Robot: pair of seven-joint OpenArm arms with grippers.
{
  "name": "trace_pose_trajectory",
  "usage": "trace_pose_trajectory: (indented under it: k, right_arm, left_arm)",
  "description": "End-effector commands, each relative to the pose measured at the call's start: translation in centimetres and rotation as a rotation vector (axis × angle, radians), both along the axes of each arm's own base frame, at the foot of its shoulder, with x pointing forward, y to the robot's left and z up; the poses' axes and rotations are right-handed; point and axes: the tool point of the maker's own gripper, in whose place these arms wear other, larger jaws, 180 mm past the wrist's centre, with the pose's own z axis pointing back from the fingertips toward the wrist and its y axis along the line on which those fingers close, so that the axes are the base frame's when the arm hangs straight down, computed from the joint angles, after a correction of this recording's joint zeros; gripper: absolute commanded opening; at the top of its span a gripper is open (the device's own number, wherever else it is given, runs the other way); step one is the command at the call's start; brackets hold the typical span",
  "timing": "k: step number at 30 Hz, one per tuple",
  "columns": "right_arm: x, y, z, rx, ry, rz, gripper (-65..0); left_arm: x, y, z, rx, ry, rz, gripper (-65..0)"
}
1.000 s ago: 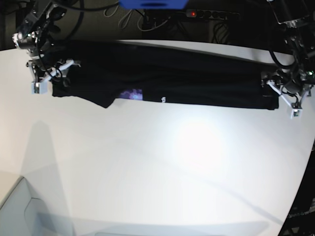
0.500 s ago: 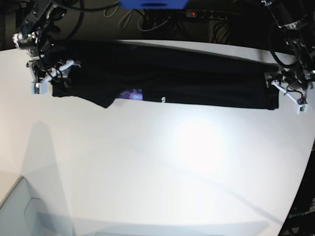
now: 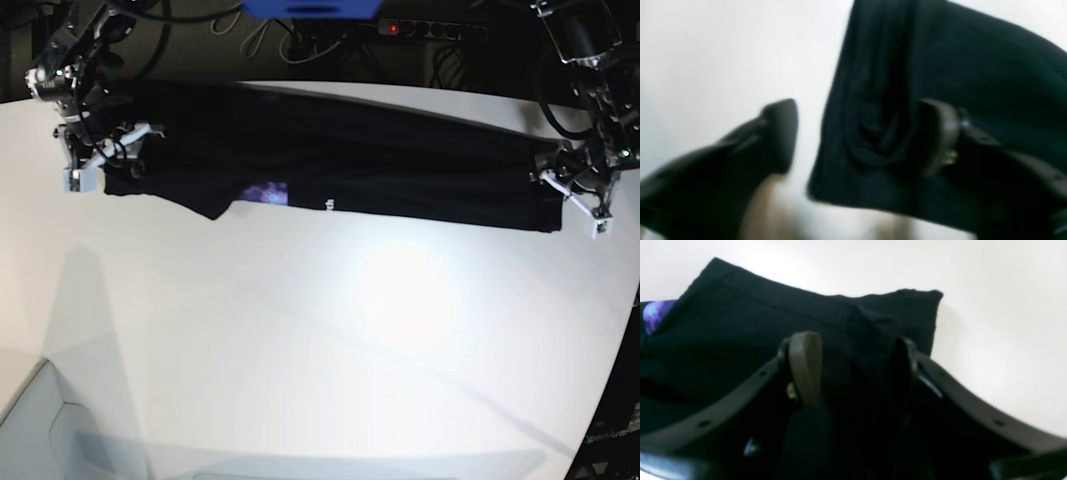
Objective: Layout the t-shirt on the table in an organized manner, then fold the t-shirt properly
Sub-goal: 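Hold the folded strip ends with both grippers and straighten it, then carry the strip end with the left gripper toward the right gripper, folding it over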
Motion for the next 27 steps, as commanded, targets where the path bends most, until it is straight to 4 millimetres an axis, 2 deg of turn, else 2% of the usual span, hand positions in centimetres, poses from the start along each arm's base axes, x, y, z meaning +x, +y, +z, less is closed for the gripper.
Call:
trace_pose_trajectory:
  k: [1, 3, 6, 8, 12, 14, 16, 19, 23, 27]
  right_arm:
    - [0.9, -0.2, 1.1, -0.003, -0.053, 0.004, -32.2]
    - [0.8, -0.1, 0.6, 0.009, -0.041, 0.002, -32.2]
    - [1.4, 0.2, -0.4, 0.043, -0.029, -0.003, -32.2]
    - [1.3, 0.3, -1.3, 0.066, -0.010, -0.006, -32.3]
    - [2.1, 0.9, -2.3, 0.102, 0.005, 0.003, -32.3]
    - [2.5, 1.2, -2.6, 0.112, 0.008, 0.015, -32.3]
    - [3.3, 1.3, -2.2, 0.110, -0.019, 0.026, -32.4]
    - [4.2, 2.8, -2.3, 0.134, -0.050, 0.059, -35.2]
    - [4.9, 3.8, -2.4, 0.141, -0.070, 0.099, -37.8]
    - [5.1, 4.1, -2.6, 0.158, -0.077, 0.097, -37.9]
  left_arm:
    - [-0.7, 0.4, -0.6, 0.001, 0.044, 0.005, -35.2]
    - [-0.7, 0.5, -1.0, -0.014, 0.051, 0.012, -46.6]
    - [-0.2, 0.7, -0.8, -0.018, 0.044, 0.022, -56.2]
    - [0.1, 0.8, -0.5, -0.011, 0.035, 0.019, -64.8]
    - [0.8, 0.8, 0.2, -0.009, 0.013, 0.016, -65.0]
    - [1.3, 0.7, 1.5, 0.014, -0.021, 0.001, -65.0]
    - [2.5, 0.3, 3.6, 0.046, -0.083, -0.024, -65.0]
    - [3.0, -0.5, 7.1, 0.115, -0.165, -0.076, -65.0]
    - [4.2, -3.5, 12.0, 0.137, -0.296, -0.136, -65.0]
    - [4.2, -6.3, 14.9, 0.142, -0.353, -0.178, -65.0]
